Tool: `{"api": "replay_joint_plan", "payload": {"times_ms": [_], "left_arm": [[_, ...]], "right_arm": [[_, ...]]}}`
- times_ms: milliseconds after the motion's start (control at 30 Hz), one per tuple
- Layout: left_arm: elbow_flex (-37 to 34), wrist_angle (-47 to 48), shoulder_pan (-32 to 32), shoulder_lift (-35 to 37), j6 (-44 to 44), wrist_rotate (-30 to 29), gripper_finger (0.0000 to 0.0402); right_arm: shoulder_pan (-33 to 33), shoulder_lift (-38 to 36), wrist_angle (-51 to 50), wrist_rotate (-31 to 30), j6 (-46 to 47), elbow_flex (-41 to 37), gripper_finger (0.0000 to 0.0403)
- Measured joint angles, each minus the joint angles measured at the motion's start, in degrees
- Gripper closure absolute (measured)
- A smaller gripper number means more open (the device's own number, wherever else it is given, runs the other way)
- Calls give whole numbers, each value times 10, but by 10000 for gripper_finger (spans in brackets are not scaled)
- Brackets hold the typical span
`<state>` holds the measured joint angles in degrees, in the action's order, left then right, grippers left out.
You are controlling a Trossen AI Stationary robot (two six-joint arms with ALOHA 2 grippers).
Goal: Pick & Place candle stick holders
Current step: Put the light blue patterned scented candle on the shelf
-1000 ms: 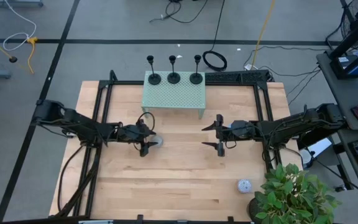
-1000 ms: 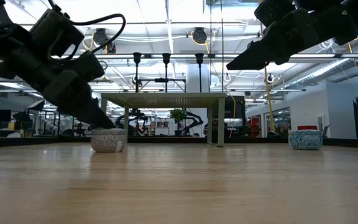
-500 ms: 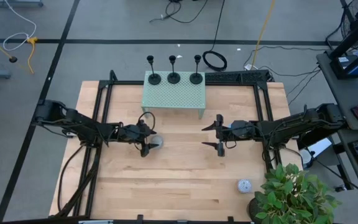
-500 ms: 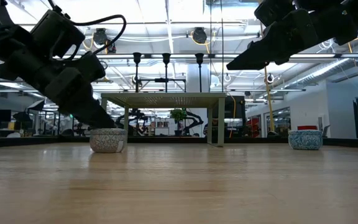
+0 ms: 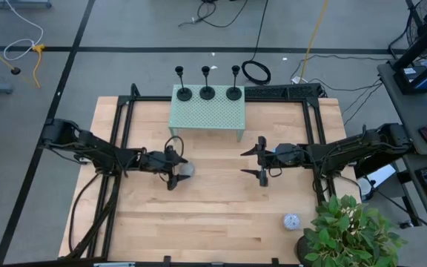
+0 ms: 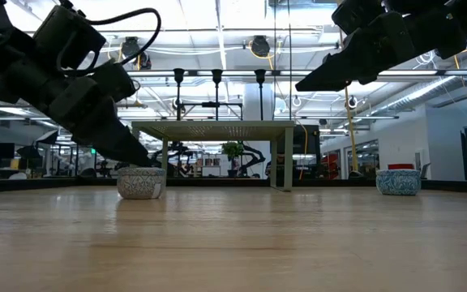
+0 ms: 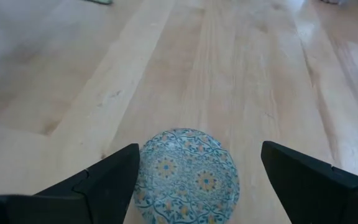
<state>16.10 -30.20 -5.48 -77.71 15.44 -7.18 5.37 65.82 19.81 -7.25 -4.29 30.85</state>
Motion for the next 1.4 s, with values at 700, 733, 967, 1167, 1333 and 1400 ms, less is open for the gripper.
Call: {"api": "replay_joint_plan", "payload": {"times_ms": [700,733,967,1167,1333,1400], "left_arm": [[0,-57,-11,-116,-3,-45,57],[0,-62,-11,-121,-4,-46,57],[1,-75,-11,-130,-3,-49,97],[1,-81,-3,-131,-1,-50,98],[1,-123,-2,-131,-14,-65,69],[1,-140,-2,-131,-27,-65,73]], "right_arm": [[0,0,0,-1,0,0,135],[0,0,-1,-1,0,0,135],[0,0,-1,-1,0,0,135],[0,0,-1,-1,0,0,135],[0,0,0,-1,0,0,135],[0,0,0,-1,0,0,135]]}}
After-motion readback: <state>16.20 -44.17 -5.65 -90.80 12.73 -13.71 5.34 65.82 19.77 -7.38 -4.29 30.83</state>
